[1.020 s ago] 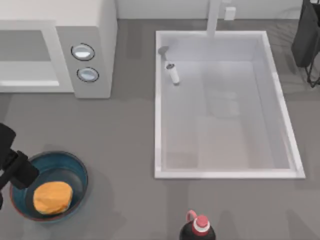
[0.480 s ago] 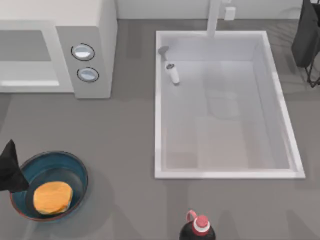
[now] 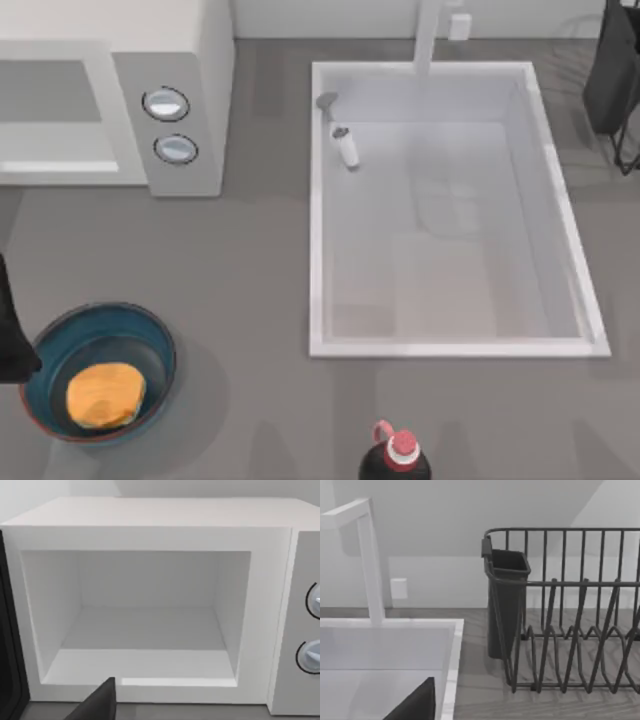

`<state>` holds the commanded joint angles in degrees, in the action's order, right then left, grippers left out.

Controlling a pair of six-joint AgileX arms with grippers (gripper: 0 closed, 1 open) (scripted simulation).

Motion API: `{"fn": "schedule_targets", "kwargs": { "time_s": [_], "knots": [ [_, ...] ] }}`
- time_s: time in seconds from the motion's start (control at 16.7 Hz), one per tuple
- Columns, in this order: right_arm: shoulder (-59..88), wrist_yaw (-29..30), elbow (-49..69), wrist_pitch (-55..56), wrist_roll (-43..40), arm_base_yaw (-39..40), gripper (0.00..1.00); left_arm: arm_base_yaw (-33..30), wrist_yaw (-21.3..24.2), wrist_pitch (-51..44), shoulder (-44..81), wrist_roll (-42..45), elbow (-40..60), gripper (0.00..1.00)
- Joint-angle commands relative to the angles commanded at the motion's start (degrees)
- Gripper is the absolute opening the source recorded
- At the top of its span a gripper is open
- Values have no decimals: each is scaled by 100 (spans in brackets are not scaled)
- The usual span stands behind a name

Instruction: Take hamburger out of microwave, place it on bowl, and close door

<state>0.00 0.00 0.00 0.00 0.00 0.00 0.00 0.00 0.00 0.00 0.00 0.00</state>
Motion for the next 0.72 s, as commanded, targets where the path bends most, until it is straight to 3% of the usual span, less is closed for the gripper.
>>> {"fn": "schedule_targets", "kwargs": {
  "time_s": [0.18, 0.72],
  "knots": [
    [0, 0, 0, 0, 0, 0, 100, 0, 0, 0, 0, 0, 0, 100],
    [0, 0, 0, 0, 0, 0, 100, 0, 0, 0, 0, 0, 0, 32]
  ]
}}
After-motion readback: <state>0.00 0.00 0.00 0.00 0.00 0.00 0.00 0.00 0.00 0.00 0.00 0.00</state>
